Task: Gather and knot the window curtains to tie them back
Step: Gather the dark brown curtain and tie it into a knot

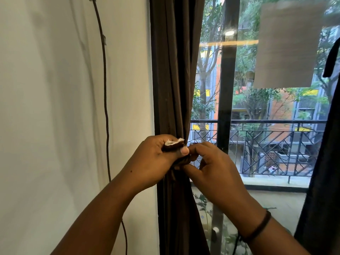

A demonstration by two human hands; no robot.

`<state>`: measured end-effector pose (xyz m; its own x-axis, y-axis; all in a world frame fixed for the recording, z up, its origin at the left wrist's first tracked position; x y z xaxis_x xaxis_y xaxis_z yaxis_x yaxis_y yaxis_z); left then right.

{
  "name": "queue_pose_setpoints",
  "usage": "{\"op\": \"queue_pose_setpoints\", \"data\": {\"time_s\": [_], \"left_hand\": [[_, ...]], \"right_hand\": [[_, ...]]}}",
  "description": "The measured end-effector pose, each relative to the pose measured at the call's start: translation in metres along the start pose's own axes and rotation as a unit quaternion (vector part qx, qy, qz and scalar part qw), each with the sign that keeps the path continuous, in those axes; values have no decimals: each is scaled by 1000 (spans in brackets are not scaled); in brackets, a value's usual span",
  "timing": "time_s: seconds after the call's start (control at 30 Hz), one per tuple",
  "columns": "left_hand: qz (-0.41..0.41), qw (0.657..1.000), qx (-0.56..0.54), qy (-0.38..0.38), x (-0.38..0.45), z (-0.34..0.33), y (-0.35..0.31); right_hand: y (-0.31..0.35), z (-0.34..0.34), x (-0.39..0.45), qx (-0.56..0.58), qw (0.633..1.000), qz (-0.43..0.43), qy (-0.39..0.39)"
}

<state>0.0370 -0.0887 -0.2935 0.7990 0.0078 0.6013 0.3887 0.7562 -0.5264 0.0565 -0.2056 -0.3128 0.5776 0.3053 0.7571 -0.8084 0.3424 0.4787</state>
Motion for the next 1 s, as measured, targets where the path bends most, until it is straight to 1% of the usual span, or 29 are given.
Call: {"op": "queue_pose_setpoints", "data": {"time_s": [0.13, 0.2, 0.27, 0.37, 0.43, 0.57, 0.67, 0.77, 0.87, 0.93, 1.0], "left_hand": [[0, 998, -58, 8, -3, -1, -2], [-2, 998, -67, 20, -5, -4, -3], [-16, 998, -55, 19, -7, -7, -6], [-100, 994, 11, -39, -14, -3, -17], [-134, 988, 44, -70, -19, -3, -20], [-174, 966, 143, -126, -24, -4, -27], [-179, 950, 192, -167, -29, 0, -30], [-162, 940, 221, -203, -34, 5, -24], [-127, 944, 202, -229, -38, 10, -8], [-112, 943, 193, -248, -41, 14, 6], [-106, 941, 181, -265, -43, 17, 14]], "right_hand": [[7, -1, 0, -14, 999, 40, -7], [10, 0, -2, -21, 997, 60, -31], [14, 0, -5, -55, 993, 89, -62], [21, 1, -9, -104, 978, 145, -111], [23, 2, -13, -111, 970, 164, -140], [16, 5, -14, -132, 966, 131, -181], [10, 4, -13, -108, 972, 87, -189], [4, -3, -8, -44, 984, 60, -162], [0, -14, -6, 15, 995, 53, -83], [-3, -20, -7, 93, 995, 17, -26], [-5, -22, -8, 201, 979, -42, 6]]}}
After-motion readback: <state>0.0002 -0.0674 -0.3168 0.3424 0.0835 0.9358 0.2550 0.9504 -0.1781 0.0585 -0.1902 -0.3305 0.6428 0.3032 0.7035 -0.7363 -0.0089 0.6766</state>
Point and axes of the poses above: each hand's wrist, its own x-axis towards the middle knuckle, its own z-axis out of the back of the hand, y = z × x, the point moved 10 cm from there along x, towards the middle knuckle, and after that the axes turned 11 degrees about x, right-handed, at the moved point
